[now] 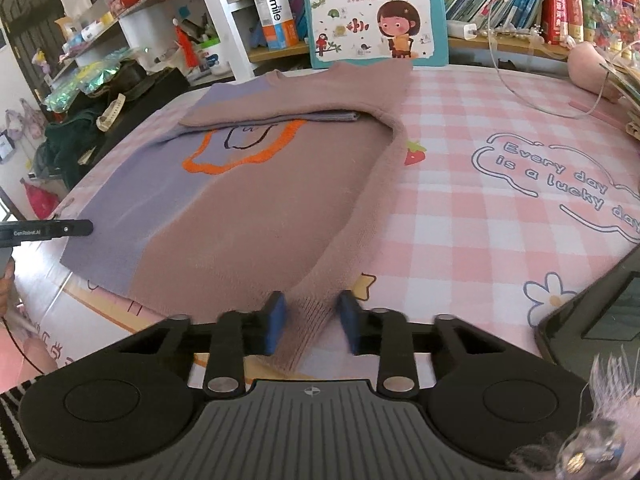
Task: Fold clothes
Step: 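Grasp the lavender hem edge with the left gripper while the right gripper grasps the pink hem edge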
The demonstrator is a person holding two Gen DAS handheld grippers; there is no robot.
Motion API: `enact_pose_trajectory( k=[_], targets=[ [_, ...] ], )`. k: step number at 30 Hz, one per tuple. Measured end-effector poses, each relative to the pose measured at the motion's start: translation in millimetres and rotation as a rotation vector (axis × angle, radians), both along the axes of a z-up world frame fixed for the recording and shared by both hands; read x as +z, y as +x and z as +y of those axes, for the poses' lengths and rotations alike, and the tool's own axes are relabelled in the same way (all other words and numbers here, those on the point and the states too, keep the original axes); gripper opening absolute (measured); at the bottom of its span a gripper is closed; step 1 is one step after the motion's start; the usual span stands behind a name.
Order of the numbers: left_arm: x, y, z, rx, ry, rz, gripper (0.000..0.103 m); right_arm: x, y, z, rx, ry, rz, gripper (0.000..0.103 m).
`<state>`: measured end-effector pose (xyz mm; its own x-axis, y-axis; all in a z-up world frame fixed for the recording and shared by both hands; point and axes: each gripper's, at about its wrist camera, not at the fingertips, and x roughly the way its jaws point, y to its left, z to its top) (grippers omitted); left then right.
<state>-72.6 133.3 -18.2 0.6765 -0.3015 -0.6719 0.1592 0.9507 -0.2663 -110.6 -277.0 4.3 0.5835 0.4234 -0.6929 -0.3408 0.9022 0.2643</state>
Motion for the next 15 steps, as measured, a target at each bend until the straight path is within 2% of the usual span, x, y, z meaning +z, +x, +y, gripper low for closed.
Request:
enact_pose_trajectory(
  k=[1,4,6,8,12,15],
  targets=[
    [1.6,0.1,1.0,0.005,-0.025,-0.01,0.008,0.0,1.2,0.4,0.001,0.006,-0.002,0.01],
    [15.5,-5.2,-0.9,-0.001,-0.065,-0.073,0.008,11.4,0.7,-5.2,0.001,0.112,-0.043,0.009],
    [21.1,-4.2,-2.1,-0.014,-0.072,-0.076,0.008,19.3,0.9,-6.2,0.008,0.139,-0.064,0.009],
    [19.8,-1.4,-1.7,-0.018,-0.067,-0.051,0.008,23.8,1.9,-5.8,0.013,0.147,-0.069,0.009],
    [4.5,1.5,5.4,-0.003,-0.083,0.035,0.009,11.1,8.1,-7.2,-0.006,0.128,0.016,0.009],
    [-5.2,0.6,12.1,0.006,-0.139,0.09,0.017,1.4,11.2,-14.3,-0.035,0.154,0.073,0.015]
  ],
)
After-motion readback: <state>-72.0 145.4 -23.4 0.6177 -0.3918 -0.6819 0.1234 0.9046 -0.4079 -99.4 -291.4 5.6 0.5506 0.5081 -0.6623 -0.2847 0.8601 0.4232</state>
